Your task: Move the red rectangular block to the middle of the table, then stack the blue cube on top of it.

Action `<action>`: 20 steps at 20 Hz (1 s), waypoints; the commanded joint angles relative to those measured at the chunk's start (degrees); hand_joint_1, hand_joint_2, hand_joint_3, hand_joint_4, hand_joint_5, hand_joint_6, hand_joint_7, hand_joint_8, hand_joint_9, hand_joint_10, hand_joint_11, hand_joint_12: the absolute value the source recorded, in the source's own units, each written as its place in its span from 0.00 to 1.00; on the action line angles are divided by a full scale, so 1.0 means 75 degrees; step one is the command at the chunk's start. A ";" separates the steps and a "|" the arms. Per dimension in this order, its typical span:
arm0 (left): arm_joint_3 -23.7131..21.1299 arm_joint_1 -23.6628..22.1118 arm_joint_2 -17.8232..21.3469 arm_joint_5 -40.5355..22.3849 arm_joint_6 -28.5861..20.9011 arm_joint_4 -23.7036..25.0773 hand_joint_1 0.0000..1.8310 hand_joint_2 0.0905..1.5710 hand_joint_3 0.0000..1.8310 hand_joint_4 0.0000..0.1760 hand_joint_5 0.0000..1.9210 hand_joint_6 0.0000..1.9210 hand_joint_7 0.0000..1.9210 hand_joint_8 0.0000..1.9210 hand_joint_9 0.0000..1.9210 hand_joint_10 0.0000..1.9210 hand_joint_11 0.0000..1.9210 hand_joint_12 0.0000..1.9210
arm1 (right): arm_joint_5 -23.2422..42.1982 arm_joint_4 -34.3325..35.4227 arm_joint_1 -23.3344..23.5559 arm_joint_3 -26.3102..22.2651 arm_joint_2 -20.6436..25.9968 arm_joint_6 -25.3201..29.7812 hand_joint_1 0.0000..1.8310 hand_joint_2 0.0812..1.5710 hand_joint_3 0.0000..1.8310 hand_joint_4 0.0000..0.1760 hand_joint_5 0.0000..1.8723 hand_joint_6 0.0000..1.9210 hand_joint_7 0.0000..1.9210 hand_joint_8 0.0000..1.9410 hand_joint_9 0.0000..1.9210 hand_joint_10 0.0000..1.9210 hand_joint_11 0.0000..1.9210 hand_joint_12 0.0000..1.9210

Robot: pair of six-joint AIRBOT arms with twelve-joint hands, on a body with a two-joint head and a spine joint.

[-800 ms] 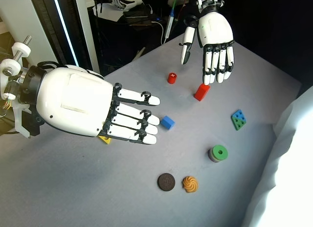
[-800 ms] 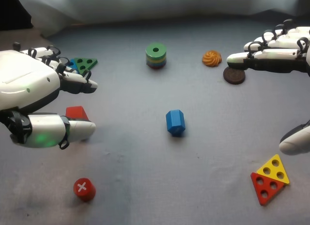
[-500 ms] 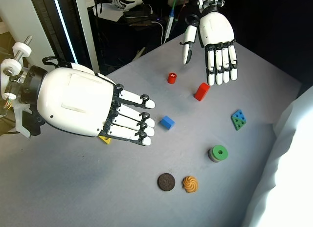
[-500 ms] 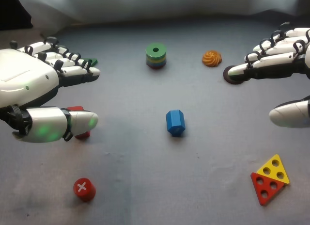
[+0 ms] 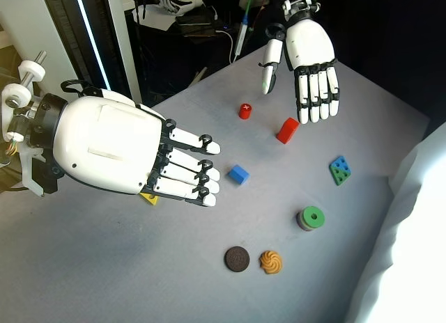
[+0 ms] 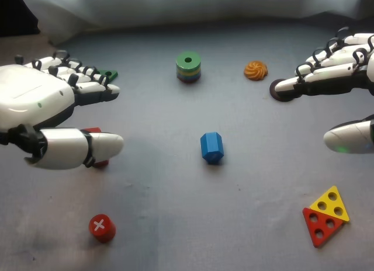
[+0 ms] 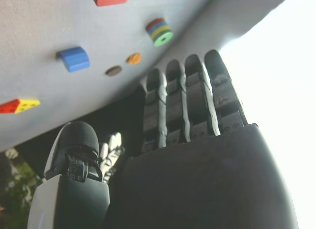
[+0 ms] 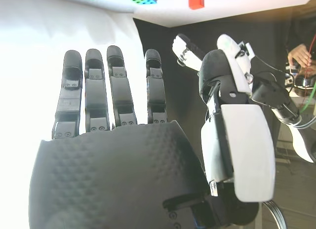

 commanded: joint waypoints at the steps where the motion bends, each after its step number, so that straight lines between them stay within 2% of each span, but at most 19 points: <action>1: 0.0088 -0.0101 0.0023 -0.0809 0.0021 0.0063 0.00 0.74 0.00 0.00 0.12 0.00 0.09 0.00 0.06 0.00 0.00 0.15 | 0.0709 0.0146 0.0048 -0.0005 0.0076 0.0017 0.12 0.79 0.00 0.00 0.12 0.00 0.12 0.00 0.09 0.00 0.00 0.24; 3: 0.0232 0.0043 -0.0163 -0.1118 -0.0050 0.0050 0.05 0.68 0.00 0.00 0.14 0.00 0.10 0.00 0.07 0.00 0.00 0.20 | 0.0709 0.0146 0.0038 -0.0016 0.0074 0.0016 0.14 0.78 0.00 0.00 0.14 0.00 0.13 0.00 0.11 0.00 0.00 0.26; 5: 0.0371 0.0300 -0.0408 -0.1568 -0.0245 0.0024 0.15 0.64 0.00 0.00 0.14 0.00 0.09 0.00 0.05 0.00 0.00 0.18 | 0.0709 0.0146 0.0031 -0.0028 0.0071 0.0015 0.14 0.78 0.00 0.00 0.14 0.00 0.14 0.00 0.11 0.00 0.00 0.27; 7: 0.0415 0.0517 -0.0531 -0.1789 -0.0345 -0.0018 0.32 0.62 0.00 0.00 0.11 0.00 0.08 0.00 0.05 0.00 0.00 0.19 | 0.0709 0.0146 0.0028 -0.0032 0.0065 0.0015 0.15 0.78 0.00 0.00 0.13 0.00 0.13 0.00 0.11 0.00 0.00 0.25; 9: 0.0422 0.0759 -0.0608 -0.1999 -0.0393 -0.0079 0.48 0.58 0.00 0.00 0.17 0.01 0.12 0.01 0.09 0.01 0.00 0.30 | 0.0710 0.0146 0.0027 -0.0039 0.0064 0.0015 0.17 0.78 0.00 0.00 0.14 0.00 0.14 0.00 0.12 0.00 0.00 0.28; 11: 0.0463 0.0915 -0.0641 -0.2004 -0.0423 -0.0079 0.54 0.56 0.00 0.00 0.23 0.02 0.15 0.01 0.12 0.01 0.00 0.33 | 0.0710 0.0146 0.0026 -0.0045 0.0064 0.0015 0.20 0.77 0.00 0.00 0.14 0.00 0.14 0.00 0.12 0.00 0.00 0.28; 13: 0.0584 0.1038 -0.0716 -0.2005 -0.0475 -0.0066 0.59 0.56 0.00 0.00 0.27 0.01 0.17 0.00 0.12 0.00 0.00 0.29 | 0.0712 0.0146 0.0026 -0.0047 0.0064 0.0015 0.24 0.76 0.00 0.00 0.14 0.00 0.14 0.00 0.12 0.00 0.00 0.29; 15: 0.0748 0.1086 -0.0877 -0.2038 -0.0552 -0.0012 0.60 0.56 0.00 0.04 0.28 0.01 0.18 0.00 0.12 0.00 0.00 0.24 | 0.0719 0.0146 0.0026 -0.0047 0.0064 0.0015 0.28 0.74 0.00 0.00 0.14 0.00 0.14 0.00 0.12 0.00 0.00 0.30; 17: 0.0952 0.1083 -0.1095 -0.2077 -0.0612 0.0030 0.62 0.56 0.00 0.06 0.28 0.00 0.19 0.00 0.12 0.00 0.00 0.23 | 0.0742 0.0146 0.0026 -0.0047 0.0064 0.0015 0.30 0.73 0.00 0.00 0.14 0.00 0.14 0.00 0.12 0.00 0.00 0.30; 18: 0.1042 0.1077 -0.1196 -0.2129 -0.0631 0.0032 0.62 0.56 0.00 0.10 0.29 0.01 0.19 0.00 0.12 0.00 0.00 0.22 | 0.0752 0.0146 0.0026 -0.0047 0.0064 0.0015 0.32 0.72 0.00 0.00 0.14 0.00 0.15 0.00 0.13 0.00 0.00 0.30; 20: 0.1212 0.0999 -0.1359 -0.2150 -0.0629 0.0032 0.63 0.56 0.00 0.08 0.29 0.00 0.19 0.00 0.13 0.00 0.00 0.22 | 0.0763 0.0146 0.0025 -0.0055 0.0064 0.0015 0.33 0.72 0.00 0.00 0.14 0.00 0.15 0.00 0.13 0.00 0.00 0.32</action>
